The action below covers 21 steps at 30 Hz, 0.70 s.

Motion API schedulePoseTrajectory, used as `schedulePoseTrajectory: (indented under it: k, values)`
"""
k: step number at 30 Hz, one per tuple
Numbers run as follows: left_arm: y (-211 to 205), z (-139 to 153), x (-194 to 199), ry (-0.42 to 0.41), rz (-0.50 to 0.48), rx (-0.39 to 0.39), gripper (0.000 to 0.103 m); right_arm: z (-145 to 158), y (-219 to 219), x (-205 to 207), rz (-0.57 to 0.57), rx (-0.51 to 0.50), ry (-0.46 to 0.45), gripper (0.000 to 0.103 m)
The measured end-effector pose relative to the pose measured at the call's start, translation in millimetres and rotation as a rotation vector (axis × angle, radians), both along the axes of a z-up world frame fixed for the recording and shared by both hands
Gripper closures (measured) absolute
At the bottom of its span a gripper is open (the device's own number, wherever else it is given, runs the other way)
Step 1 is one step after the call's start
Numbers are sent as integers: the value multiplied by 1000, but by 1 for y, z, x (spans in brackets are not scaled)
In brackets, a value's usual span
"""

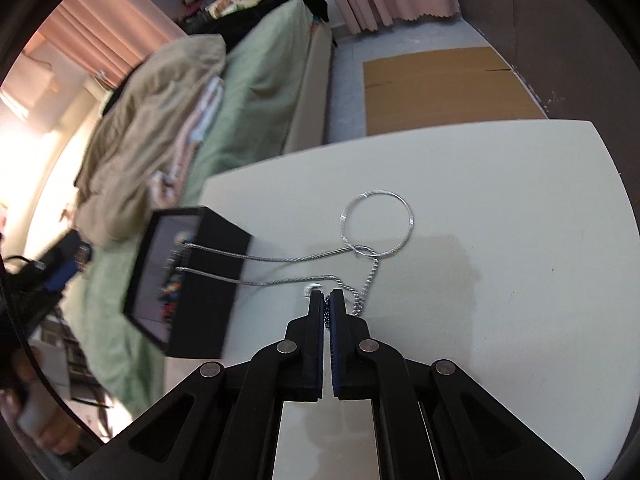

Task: Organize jewelry
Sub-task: 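Release the butterfly into the box with the left gripper while the right gripper grasps the silver chain, then lift the silver chain with the right gripper and lower it into the box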

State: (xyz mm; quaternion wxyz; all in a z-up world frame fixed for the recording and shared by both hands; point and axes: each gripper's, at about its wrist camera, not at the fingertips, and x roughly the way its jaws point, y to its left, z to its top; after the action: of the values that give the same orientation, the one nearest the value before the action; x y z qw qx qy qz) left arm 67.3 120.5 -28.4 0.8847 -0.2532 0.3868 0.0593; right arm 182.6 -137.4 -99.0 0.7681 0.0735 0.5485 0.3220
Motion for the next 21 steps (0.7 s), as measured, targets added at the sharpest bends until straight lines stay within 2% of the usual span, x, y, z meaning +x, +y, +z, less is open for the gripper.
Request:
schedulePoseTrajectory:
  k: [8,14,20,21]
  values:
    - [4,-6,-5,38,-2,1,62,55,-5,-14,-26,140,-86,99]
    - [3,-9,-7,59,-8,3,62,112,3,-23,-15,175,-179,99]
    - [6,-13,-5,75,-34,-59,61,182,17,-33,12,192,-288,99]
    - [7,-14,-5,82,-39,-74,58,193,21,-35,17,195,-305,99]
